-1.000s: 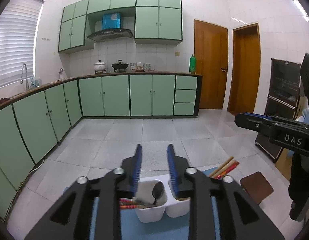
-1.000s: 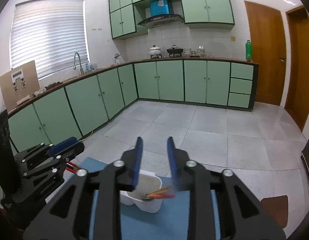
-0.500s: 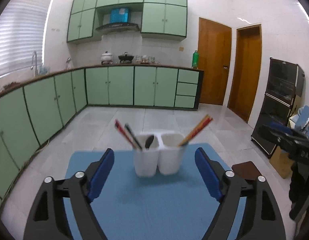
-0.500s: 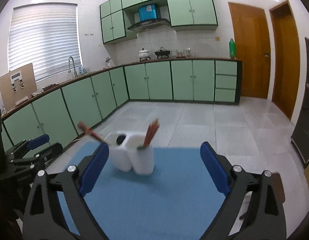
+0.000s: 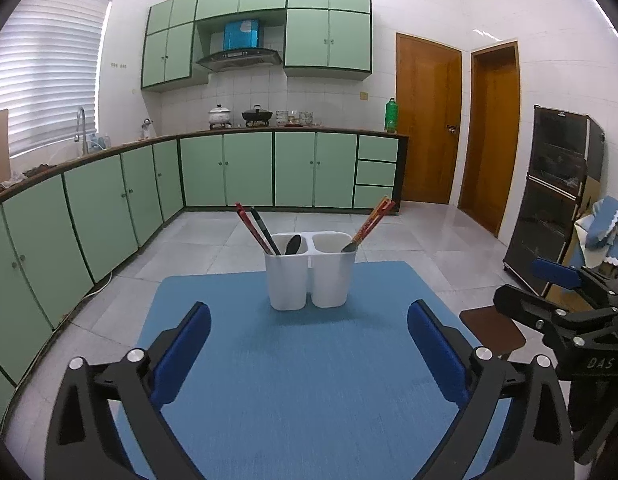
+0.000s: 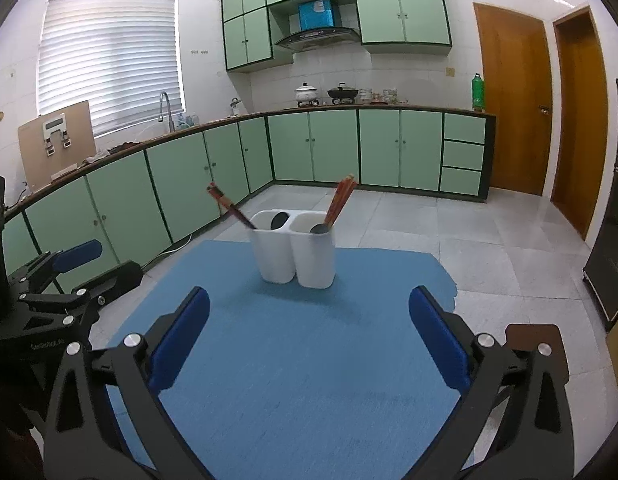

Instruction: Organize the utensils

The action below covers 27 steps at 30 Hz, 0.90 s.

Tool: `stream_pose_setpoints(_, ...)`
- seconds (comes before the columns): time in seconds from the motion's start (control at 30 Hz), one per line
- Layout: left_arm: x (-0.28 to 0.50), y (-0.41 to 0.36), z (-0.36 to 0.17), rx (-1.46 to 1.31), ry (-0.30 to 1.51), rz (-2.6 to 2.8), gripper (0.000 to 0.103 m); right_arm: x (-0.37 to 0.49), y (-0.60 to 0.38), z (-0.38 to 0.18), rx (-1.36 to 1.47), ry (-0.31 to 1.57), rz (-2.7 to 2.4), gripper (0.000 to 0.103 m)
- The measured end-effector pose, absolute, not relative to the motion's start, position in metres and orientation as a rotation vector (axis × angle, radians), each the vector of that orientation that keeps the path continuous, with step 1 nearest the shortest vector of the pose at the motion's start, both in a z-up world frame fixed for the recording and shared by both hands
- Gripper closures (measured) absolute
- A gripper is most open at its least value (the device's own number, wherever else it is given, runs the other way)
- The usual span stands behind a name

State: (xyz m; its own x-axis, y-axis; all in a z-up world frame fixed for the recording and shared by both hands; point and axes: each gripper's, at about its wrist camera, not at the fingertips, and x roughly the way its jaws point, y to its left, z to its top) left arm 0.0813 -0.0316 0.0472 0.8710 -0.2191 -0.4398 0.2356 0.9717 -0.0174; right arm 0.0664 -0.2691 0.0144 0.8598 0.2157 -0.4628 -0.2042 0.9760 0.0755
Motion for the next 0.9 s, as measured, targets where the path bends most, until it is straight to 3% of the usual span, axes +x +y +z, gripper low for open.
stream_pose_setpoints(0.9,0.041,-0.019,0.055,0.034,0.411,-0.211,0.006,0.038,-0.249,0.020,-0.023,0.472,0.243,0.006)
